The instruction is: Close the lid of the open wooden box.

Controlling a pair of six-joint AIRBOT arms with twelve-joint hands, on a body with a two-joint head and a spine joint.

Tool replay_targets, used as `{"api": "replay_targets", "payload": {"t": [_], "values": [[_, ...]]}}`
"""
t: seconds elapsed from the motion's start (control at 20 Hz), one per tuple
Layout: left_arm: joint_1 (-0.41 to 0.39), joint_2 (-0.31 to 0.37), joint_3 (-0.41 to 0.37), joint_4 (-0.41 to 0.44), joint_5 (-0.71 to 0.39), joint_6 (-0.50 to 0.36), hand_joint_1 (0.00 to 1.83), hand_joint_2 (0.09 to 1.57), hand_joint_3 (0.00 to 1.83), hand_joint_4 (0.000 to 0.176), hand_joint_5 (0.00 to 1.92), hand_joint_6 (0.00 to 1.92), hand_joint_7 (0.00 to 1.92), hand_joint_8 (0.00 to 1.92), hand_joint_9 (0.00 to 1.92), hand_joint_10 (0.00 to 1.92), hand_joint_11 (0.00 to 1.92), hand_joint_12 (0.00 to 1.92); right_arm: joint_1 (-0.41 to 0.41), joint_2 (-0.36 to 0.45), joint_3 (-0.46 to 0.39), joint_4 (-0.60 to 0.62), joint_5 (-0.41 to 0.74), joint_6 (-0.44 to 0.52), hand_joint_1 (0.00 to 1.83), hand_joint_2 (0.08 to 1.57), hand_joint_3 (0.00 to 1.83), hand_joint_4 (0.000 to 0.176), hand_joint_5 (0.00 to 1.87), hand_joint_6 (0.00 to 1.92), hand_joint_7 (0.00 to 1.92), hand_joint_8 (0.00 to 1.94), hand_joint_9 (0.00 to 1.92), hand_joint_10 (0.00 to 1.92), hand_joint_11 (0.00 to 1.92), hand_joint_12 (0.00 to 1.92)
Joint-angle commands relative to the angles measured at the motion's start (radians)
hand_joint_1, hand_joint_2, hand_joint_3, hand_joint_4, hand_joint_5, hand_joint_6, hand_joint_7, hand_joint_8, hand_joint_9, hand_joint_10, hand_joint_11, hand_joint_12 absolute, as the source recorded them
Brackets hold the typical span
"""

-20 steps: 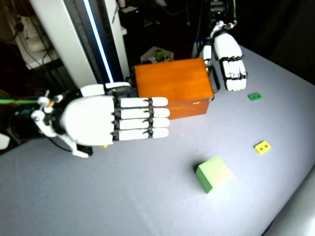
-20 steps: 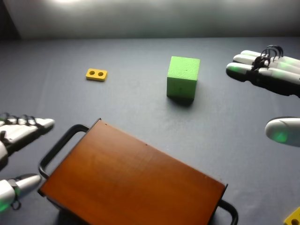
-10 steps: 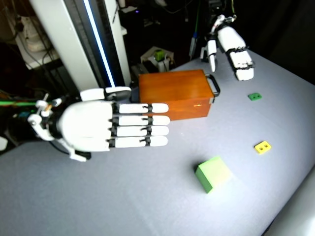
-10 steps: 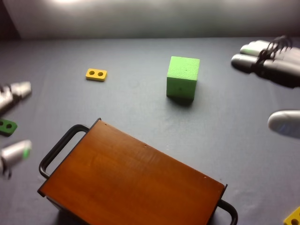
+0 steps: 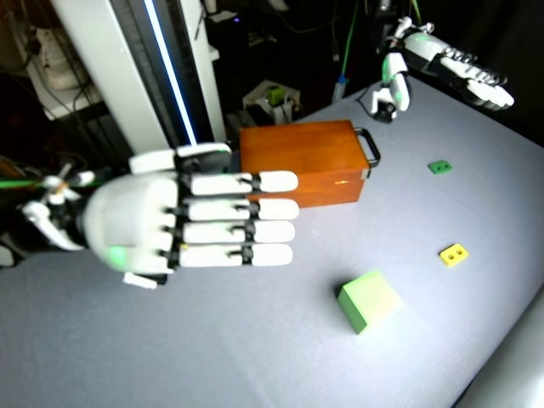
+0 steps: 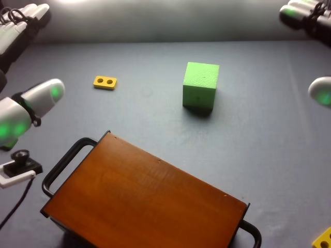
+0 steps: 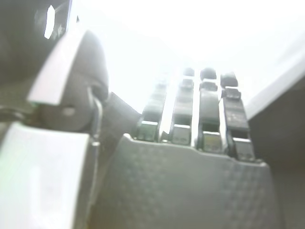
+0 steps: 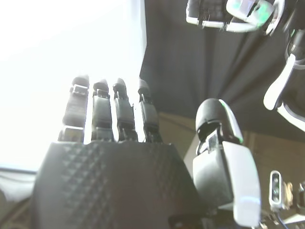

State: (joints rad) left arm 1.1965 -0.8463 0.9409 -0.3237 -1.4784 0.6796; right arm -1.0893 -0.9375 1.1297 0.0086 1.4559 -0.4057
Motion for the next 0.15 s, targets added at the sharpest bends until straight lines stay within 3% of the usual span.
{"api": "replay_targets", "payload": {"t": [0.0, 0.05, 0.1], "values": [[-0.012, 0.007, 0.006, -0.003, -0.199, -0.018, 0.07, 1.41, 0.0, 0.039, 0.0, 0.0, 0.0, 0.0, 0.0, 0.0, 0.0, 0.0, 0.01, -0.002, -0.002, 0.032, 0.189, 0.003, 0.32, 1.26, 0.0, 0.0, 0.28, 0.0, 0.25, 0.01, 0.25, 0.01, 0.0, 0.91], [-0.014, 0.009, 0.006, 0.002, -0.233, -0.024, 0.04, 1.41, 0.0, 0.083, 0.0, 0.0, 0.0, 0.0, 0.0, 0.0, 0.0, 0.0, 0.011, -0.002, -0.002, 0.035, 0.223, 0.003, 0.39, 1.31, 0.01, 0.025, 0.22, 0.0, 0.28, 0.01, 0.24, 0.0, 0.0, 0.91], [-0.03, 0.013, 0.005, 0.012, -0.253, -0.045, 0.01, 1.45, 0.01, 0.073, 0.01, 0.0, 0.0, 0.0, 0.0, 0.0, 0.0, 0.0, 0.014, -0.001, -0.004, 0.035, 0.273, 0.003, 0.49, 1.32, 0.0, 0.007, 0.18, 0.0, 0.32, 0.02, 0.28, 0.01, 0.0, 0.93]]}}
